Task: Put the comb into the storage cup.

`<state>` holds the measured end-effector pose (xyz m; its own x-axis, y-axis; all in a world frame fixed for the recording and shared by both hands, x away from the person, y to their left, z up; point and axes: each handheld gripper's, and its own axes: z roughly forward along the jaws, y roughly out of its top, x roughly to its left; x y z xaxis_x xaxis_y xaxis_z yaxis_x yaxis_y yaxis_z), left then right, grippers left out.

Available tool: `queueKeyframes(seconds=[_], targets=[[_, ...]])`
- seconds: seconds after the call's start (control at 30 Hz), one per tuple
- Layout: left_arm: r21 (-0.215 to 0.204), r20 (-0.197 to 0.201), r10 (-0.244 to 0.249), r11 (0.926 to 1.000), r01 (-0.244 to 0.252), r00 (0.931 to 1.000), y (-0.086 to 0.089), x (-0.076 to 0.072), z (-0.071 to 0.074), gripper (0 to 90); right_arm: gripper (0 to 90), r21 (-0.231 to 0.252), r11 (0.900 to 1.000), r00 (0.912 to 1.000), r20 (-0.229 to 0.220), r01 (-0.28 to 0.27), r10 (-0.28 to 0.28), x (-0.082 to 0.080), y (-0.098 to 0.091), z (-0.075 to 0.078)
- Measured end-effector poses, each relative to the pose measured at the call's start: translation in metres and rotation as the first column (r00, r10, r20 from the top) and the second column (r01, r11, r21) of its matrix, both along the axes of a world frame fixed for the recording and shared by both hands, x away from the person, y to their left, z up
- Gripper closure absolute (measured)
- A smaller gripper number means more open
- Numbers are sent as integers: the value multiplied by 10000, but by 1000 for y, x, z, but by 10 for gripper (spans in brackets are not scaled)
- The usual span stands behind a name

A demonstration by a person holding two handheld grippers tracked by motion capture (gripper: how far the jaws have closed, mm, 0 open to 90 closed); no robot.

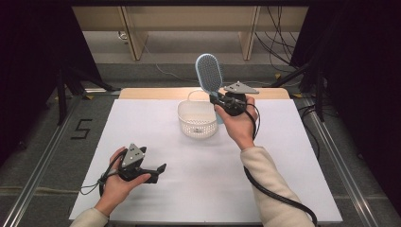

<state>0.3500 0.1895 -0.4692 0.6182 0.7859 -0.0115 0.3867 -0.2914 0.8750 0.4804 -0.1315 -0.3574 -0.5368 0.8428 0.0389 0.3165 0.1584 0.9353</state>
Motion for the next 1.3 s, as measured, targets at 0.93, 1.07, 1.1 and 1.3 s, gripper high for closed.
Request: queueKeyframes(seconds=[0.93, 1.07, 1.1, 1.3], targets=[[40, 19, -1, 10000, 1, 10000, 0, 0, 0, 24, 706, -20, 10000, 9999, 120, -50, 51, 6, 7, 8], [57, 32, -5, 10000, 5, 10000, 0, 0, 0, 24, 706, -28, 10000, 9999, 144, -68, 69, 7, 8, 8], [57, 33, -11, 10000, 11, 10000, 0, 0, 0, 24, 706, -43, 10000, 9999, 142, -72, 73, 7, 8, 8], [44, 12, -14, 10000, 14, 10000, 0, 0, 0, 25, 706, -17, 10000, 9999, 144, -70, 70, 8, 10, 9]])
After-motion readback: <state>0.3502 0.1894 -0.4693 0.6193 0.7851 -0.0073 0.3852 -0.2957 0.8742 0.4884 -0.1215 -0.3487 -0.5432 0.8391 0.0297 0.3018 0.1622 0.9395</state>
